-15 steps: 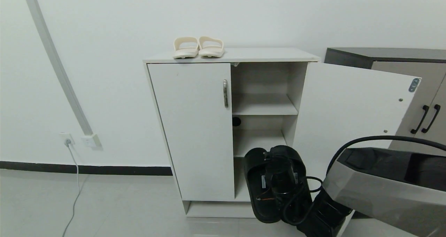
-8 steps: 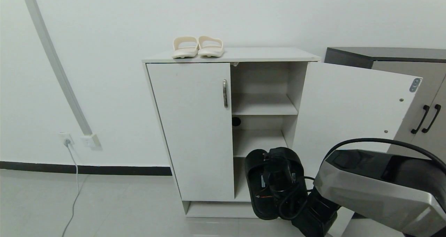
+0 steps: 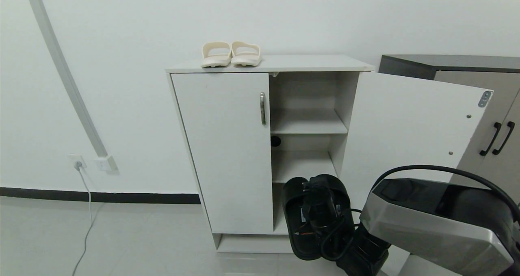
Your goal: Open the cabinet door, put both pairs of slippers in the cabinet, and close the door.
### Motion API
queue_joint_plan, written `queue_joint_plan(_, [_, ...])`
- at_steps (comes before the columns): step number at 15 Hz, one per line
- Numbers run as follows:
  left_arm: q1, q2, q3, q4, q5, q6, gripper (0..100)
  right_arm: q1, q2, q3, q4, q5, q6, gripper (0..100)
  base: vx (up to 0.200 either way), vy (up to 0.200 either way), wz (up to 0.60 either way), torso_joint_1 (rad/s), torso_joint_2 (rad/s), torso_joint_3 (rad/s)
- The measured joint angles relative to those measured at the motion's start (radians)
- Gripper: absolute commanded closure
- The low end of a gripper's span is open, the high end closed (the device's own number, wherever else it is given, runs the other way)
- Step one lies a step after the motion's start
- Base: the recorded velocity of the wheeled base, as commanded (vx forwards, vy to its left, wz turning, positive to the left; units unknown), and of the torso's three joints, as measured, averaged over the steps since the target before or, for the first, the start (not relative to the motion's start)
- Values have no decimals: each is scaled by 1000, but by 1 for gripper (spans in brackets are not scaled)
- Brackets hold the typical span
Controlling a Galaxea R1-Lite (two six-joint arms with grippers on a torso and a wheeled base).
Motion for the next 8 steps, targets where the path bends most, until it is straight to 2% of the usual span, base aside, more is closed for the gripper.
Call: queue_joint_plan(8, [0,0,0,0,0,-1,100,0,22,-15,1,1,0,100,0,0,0,4,4,-188])
